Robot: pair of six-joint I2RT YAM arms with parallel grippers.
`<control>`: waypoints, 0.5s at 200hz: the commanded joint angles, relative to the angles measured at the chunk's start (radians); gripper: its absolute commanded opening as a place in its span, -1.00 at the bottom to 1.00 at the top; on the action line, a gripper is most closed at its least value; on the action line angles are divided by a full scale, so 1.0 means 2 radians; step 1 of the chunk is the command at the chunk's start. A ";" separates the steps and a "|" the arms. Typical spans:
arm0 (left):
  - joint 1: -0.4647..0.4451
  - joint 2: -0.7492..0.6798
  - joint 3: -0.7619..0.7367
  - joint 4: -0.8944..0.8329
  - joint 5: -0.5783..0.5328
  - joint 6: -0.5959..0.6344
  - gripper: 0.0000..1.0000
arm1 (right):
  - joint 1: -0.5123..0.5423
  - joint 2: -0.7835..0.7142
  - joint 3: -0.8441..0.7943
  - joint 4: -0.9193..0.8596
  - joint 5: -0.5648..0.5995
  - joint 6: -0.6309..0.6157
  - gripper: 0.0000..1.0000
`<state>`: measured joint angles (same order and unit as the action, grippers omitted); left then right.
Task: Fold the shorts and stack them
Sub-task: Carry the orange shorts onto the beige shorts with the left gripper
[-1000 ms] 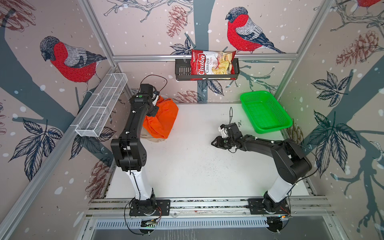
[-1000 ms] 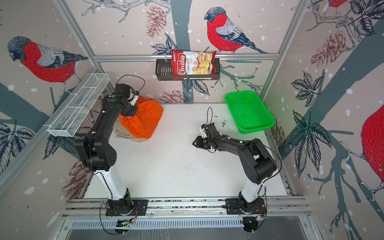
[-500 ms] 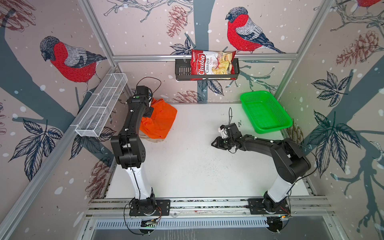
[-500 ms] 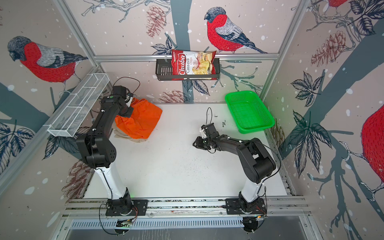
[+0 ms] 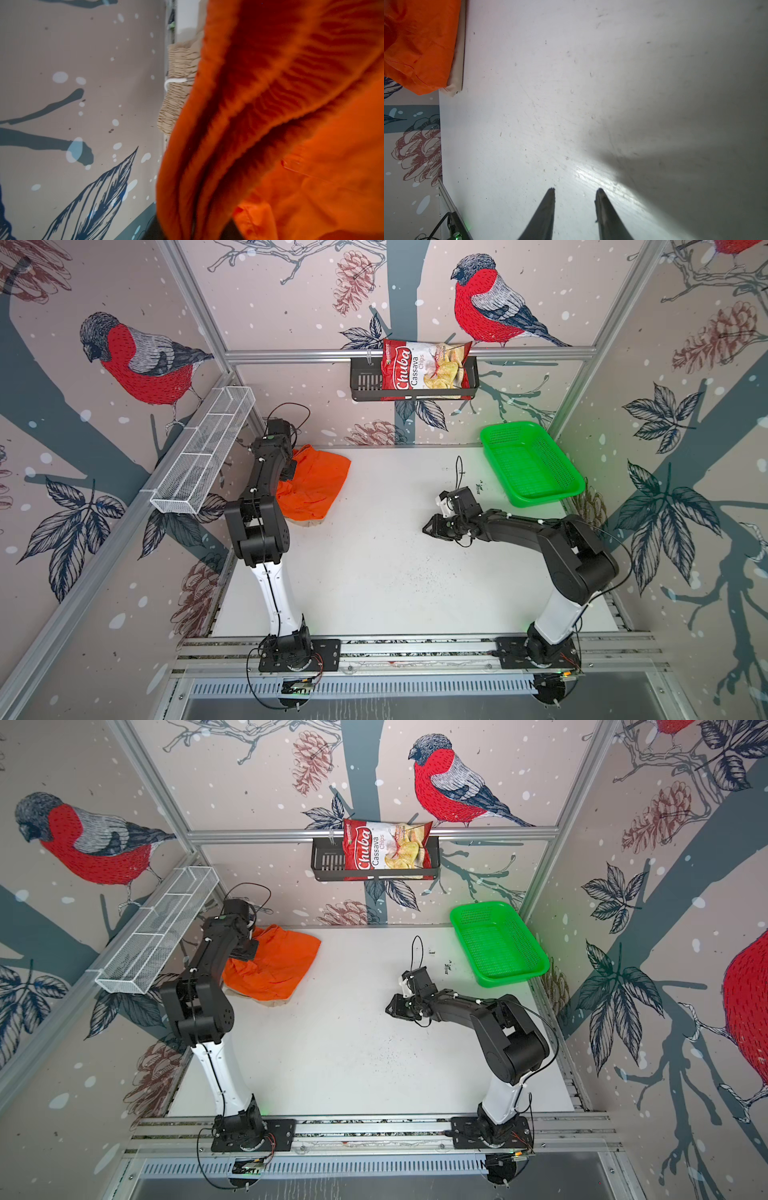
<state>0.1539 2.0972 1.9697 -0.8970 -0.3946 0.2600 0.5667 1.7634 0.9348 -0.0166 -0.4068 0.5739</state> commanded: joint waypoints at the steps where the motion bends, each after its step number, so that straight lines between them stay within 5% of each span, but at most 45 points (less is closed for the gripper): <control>1: 0.004 -0.001 0.014 0.001 -0.028 -0.035 0.08 | 0.000 0.002 0.003 0.000 0.004 -0.008 -0.30; 30: 0.005 -0.021 0.028 -0.002 -0.029 -0.054 0.43 | 0.001 0.005 0.006 0.000 0.004 -0.008 -0.30; 100: -0.039 -0.087 -0.048 0.038 0.088 -0.082 0.47 | 0.015 0.014 0.027 0.004 0.006 -0.002 -0.30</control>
<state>0.1059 1.9324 1.9423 -0.8822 -0.3286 0.1226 0.5850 1.7882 0.9714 -0.0181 -0.4007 0.5747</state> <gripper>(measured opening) 0.736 0.352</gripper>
